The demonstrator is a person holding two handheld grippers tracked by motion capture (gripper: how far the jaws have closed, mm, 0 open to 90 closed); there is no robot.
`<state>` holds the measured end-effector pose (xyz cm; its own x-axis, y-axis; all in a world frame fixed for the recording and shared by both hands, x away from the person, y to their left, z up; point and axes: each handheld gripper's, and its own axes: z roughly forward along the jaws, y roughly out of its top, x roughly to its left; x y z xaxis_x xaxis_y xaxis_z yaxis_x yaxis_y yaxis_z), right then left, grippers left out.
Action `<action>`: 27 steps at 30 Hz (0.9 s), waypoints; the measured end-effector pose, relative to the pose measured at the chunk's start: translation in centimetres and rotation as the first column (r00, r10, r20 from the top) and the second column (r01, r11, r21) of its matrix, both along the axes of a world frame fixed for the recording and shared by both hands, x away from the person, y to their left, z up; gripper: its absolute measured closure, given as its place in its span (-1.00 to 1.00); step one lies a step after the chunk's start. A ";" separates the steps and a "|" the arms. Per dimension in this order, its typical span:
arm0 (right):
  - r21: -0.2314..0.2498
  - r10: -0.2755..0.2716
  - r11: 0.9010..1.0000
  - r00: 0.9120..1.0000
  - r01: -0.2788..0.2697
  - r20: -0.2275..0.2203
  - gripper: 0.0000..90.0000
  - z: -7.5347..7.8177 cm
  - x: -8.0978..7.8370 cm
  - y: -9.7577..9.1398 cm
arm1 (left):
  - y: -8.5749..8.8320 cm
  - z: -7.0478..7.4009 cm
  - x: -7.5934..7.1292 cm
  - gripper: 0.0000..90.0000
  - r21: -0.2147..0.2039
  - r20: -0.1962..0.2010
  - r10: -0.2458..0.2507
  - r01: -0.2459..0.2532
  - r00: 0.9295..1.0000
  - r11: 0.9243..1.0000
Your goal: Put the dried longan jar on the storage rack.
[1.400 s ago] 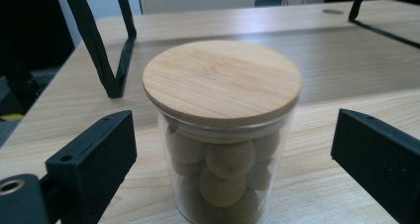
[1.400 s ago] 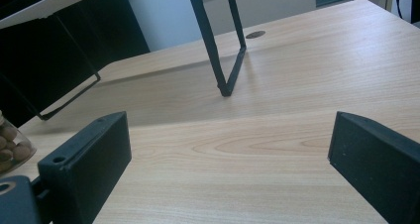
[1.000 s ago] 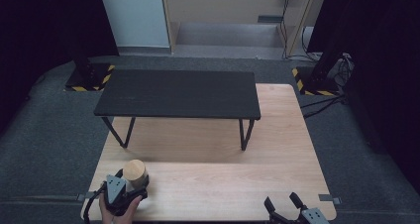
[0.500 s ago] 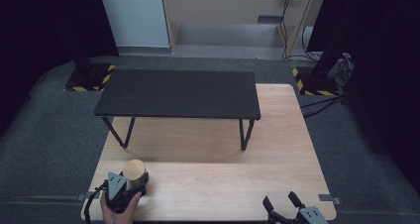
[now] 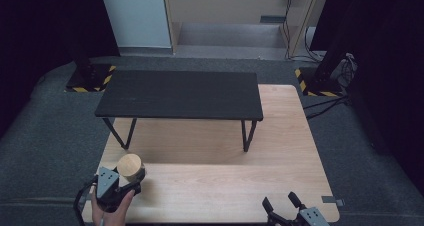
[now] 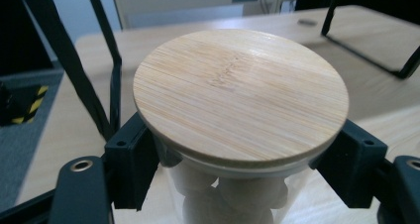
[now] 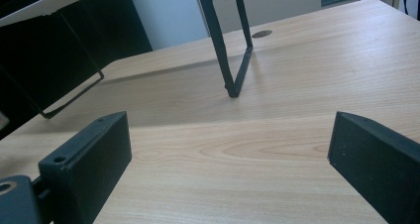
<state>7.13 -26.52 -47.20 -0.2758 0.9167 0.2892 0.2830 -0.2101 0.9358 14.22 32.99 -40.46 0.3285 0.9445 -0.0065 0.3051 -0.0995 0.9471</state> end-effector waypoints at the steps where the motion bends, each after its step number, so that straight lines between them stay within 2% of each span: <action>1: 0.001 0.001 1.000 1.000 -0.001 0.001 -0.93 0.0 0.0 0.0 | 0.1 0.5 0.1 -0.46 -0.005 0.006 -0.006 0.006 1.000 1.000; 6: 0.001 -0.002 1.000 1.000 0.002 0.007 -0.93 0.1 -0.1 0.1 | 0.7 4.1 0.9 -0.46 -0.001 0.018 -0.033 0.033 0.999 0.999; 12: 0.003 -0.003 1.000 1.000 0.003 0.005 -0.93 0.0 -0.3 0.1 | 1.3 7.2 2.1 -0.46 -0.015 0.035 -0.065 0.065 0.997 0.998; 18: 0.005 -0.006 1.000 1.000 0.006 0.009 -0.93 0.0 -0.4 0.1 | 1.9 9.8 3.0 -0.46 -0.030 0.063 -0.064 0.066 0.996 0.997; 22: 0.006 -0.006 1.000 1.000 0.006 0.011 -0.93 0.0 -0.3 0.0 | 2.2 11.6 3.8 -0.46 -0.024 0.074 -0.063 0.065 0.995 0.998; 27: 0.005 -0.005 1.000 1.000 0.005 0.012 -0.92 0.1 -0.2 0.0 | 2.7 13.1 4.7 -0.46 -0.036 0.091 -0.065 0.068 0.994 0.997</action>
